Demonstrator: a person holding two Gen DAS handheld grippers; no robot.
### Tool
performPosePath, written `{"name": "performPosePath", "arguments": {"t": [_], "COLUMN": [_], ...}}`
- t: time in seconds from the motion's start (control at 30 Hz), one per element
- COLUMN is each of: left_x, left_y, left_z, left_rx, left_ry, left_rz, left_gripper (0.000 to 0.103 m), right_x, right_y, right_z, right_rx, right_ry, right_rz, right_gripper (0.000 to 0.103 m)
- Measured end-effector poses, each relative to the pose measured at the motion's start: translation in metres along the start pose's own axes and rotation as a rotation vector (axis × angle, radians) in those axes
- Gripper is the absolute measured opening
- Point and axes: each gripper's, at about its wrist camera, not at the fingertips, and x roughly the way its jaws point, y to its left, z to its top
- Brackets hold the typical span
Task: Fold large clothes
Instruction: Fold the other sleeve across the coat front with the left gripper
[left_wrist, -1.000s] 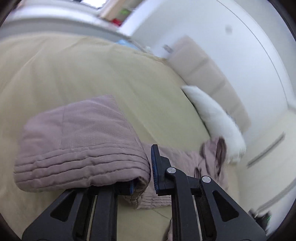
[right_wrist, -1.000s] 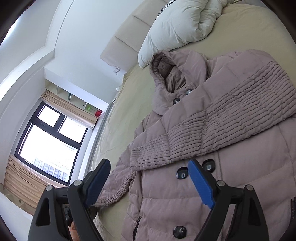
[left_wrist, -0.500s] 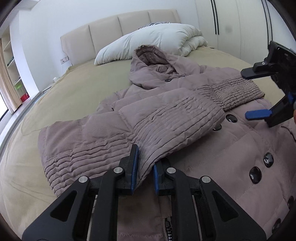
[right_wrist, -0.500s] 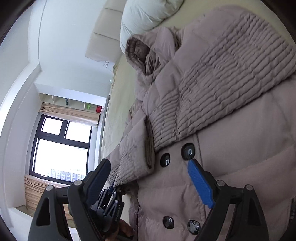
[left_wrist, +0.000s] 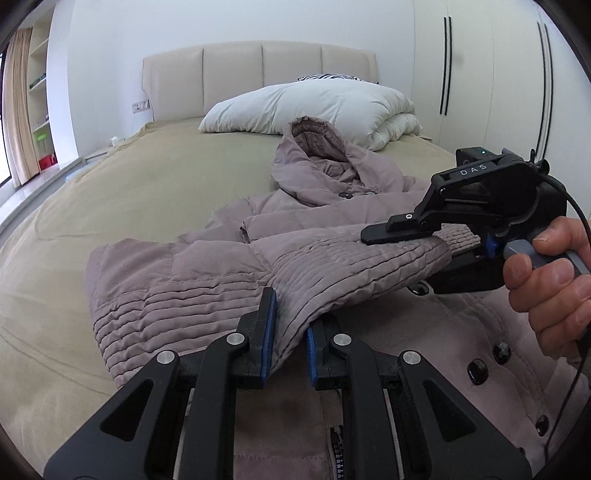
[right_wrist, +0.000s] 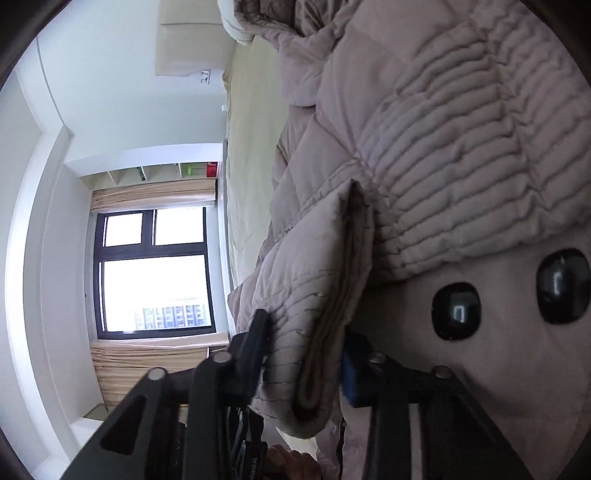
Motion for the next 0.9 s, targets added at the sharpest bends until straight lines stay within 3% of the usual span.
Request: {"name": "performPosePath", "arguments": {"t": [0.1,0.2,0.23,0.27,0.43,0.67,0.8,0.9], "left_x": [-0.005,-0.022,-0.028,-0.032,-0.017,0.040,0.085,0.124], "left_y": [0.009,0.017,0.023,0.029,0.063,0.086,0.070,0.059], "left_z": [-0.001,0.000,0.001,0.003,0.017,0.048,0.058,0.052], "left_rx": [-0.061,-0.145,-0.184,-0.221,-0.331,-0.363,-0.282,-0.215], "left_ry": [0.039,0.011,-0.010,-0.033,-0.020,0.049,0.111,0.215], "left_rz": [-0.075,-0.161,-0.181,-0.189,-0.169,-0.122,-0.094,-0.054], "left_gripper": [0.019,0.035,0.053,0.065,0.065,0.063,0.058,0.057], "right_x": [-0.013,-0.043,-0.059,-0.075,-0.164,-0.241,-0.231,-0.230], "right_y": [0.033,0.072,0.084,0.094,0.096,-0.015,-0.085,-0.085], "right_z": [0.007,0.016,0.020,0.024,0.043,0.073,0.084,0.079], "right_rx": [-0.111,-0.232,-0.271,-0.301,-0.368,-0.187,-0.052,-0.093], "right_ry": [-0.030,-0.104,-0.143,-0.180,-0.357,-0.533,-0.484,-0.499], "right_rz": [-0.024,-0.054,-0.059,-0.063,-0.130,-0.272,-0.369,-0.399], "right_gripper": [0.022,0.021,0.021,0.021,0.021,0.021,0.028,0.034]}}
